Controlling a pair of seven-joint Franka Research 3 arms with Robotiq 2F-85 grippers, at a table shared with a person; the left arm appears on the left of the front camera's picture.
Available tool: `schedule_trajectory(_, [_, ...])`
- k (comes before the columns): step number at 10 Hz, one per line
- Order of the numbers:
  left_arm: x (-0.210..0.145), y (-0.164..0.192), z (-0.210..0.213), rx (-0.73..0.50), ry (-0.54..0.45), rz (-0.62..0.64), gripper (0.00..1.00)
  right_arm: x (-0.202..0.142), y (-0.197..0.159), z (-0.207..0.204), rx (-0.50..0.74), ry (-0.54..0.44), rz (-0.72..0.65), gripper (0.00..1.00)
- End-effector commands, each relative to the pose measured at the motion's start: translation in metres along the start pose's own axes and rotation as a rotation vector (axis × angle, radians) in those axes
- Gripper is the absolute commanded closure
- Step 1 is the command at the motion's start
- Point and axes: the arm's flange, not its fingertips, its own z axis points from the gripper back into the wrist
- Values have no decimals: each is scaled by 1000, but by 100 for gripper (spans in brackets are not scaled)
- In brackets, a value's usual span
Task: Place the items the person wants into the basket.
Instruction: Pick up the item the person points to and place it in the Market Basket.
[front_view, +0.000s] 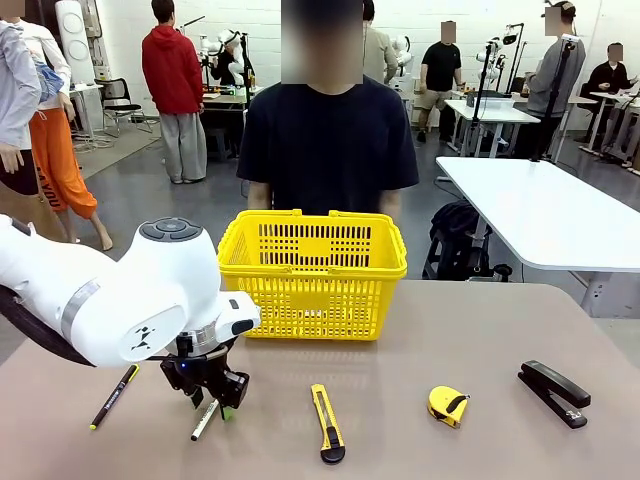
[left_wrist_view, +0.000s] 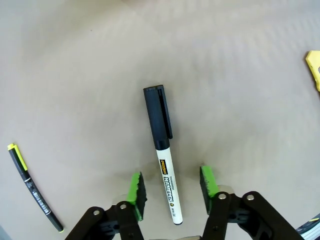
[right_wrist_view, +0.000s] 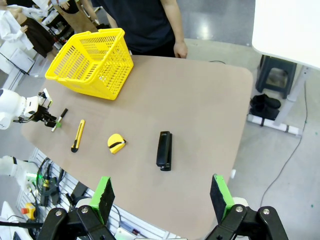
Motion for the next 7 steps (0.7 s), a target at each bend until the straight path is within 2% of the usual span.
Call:
schedule_trajectory(1, [-26,6,-9,17,-35,26,100,-1,0,0,9,0,10,0])
schedule_trajectory(2, [-26,6,-9,13,-31,23,92,-1,0,0,9,0,10,0])
schedule_trajectory(3, [-26,6,-9,12,-29,22,100,-1,0,0,9,0,10,0])
schedule_trajectory(7, [-28,7,-6,-17,-6,11,100,-1,0,0,9,0,10,0])
